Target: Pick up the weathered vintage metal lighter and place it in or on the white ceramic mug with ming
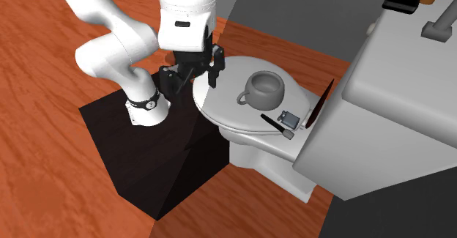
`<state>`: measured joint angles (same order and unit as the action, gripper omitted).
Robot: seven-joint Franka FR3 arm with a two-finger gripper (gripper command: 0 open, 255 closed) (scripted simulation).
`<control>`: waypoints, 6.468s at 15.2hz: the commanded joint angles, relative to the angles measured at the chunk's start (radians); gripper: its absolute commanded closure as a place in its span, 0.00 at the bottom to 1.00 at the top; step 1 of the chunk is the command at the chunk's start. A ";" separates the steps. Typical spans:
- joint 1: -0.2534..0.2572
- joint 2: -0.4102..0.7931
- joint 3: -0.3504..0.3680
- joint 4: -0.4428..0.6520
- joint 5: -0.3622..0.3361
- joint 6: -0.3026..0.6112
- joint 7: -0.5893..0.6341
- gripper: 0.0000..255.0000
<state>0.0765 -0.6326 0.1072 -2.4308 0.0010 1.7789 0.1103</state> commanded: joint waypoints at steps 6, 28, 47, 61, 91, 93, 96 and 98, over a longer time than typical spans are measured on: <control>0.043 0.190 0.093 0.021 0.058 0.138 0.105 0.00; 0.200 0.956 0.276 0.420 -0.022 0.415 0.455 0.00; -0.018 1.233 0.568 0.514 -0.311 0.474 0.669 0.00; -0.115 1.238 0.683 0.521 -0.365 0.420 0.708 1.00; -0.159 1.115 0.815 0.569 -0.428 0.192 0.648 0.00; -0.121 1.158 0.803 0.554 -0.585 0.254 0.663 0.00; -0.089 1.194 0.781 0.545 -0.700 0.301 0.681 0.00; -0.101 1.221 0.791 0.541 -0.734 0.308 0.699 0.00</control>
<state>-0.0231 0.5637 0.8993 -1.8833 -0.7114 2.0787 0.9294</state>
